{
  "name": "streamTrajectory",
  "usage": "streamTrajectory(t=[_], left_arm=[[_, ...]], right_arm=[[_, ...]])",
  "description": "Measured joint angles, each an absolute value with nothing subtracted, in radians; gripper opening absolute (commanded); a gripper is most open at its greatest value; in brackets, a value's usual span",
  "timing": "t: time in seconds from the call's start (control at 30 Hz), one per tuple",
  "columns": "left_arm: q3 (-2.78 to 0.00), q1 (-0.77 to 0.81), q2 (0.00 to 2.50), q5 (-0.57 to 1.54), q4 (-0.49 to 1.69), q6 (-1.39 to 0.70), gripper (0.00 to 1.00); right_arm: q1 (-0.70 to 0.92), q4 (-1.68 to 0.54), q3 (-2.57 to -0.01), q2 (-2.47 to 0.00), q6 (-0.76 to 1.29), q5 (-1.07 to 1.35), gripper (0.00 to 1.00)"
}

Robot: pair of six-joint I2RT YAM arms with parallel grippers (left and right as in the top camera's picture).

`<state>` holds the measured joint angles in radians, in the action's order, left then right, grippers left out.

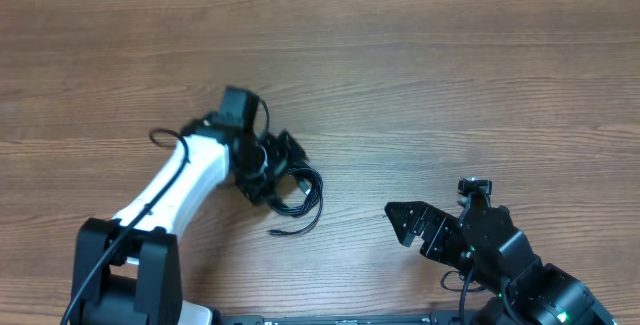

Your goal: Untangle cables

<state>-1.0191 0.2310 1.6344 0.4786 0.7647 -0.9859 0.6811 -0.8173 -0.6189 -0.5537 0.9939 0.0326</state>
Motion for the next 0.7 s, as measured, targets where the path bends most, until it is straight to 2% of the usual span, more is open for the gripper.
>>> streamTrajectory(t=[0.1,0.2,0.3,0.37,0.53,0.7], left_arm=[[-1.122,0.22,1.625,0.408,0.889,-0.922,0.97],[-1.173,0.221,1.596,0.247,1.02,-0.902,0.87],[-1.171,0.221,1.584,0.104,1.083,-0.91,0.9],[-1.143,0.221,1.584,0.05,1.055,-0.919,0.89],[-1.0,0.221,1.585,0.029,0.92,-0.944,0.69],[-0.944,0.221,1.586,0.05,0.829,-0.934,0.67]], right_arm=[[0.681,-0.818,-0.619,-0.554,0.995,0.033,1.0],[0.681,-0.818,-0.619,-0.554,0.995,0.033,1.0],[0.681,-0.818,-0.619,-0.554,0.994,0.02,1.0],[0.681,-0.819,-0.619,-0.554,0.994,0.007,1.0],[0.681,-0.821,-0.619,-0.554,0.994,-0.009,1.0],[0.681,-0.822,-0.619,-0.554,0.995,-0.015,1.0]])
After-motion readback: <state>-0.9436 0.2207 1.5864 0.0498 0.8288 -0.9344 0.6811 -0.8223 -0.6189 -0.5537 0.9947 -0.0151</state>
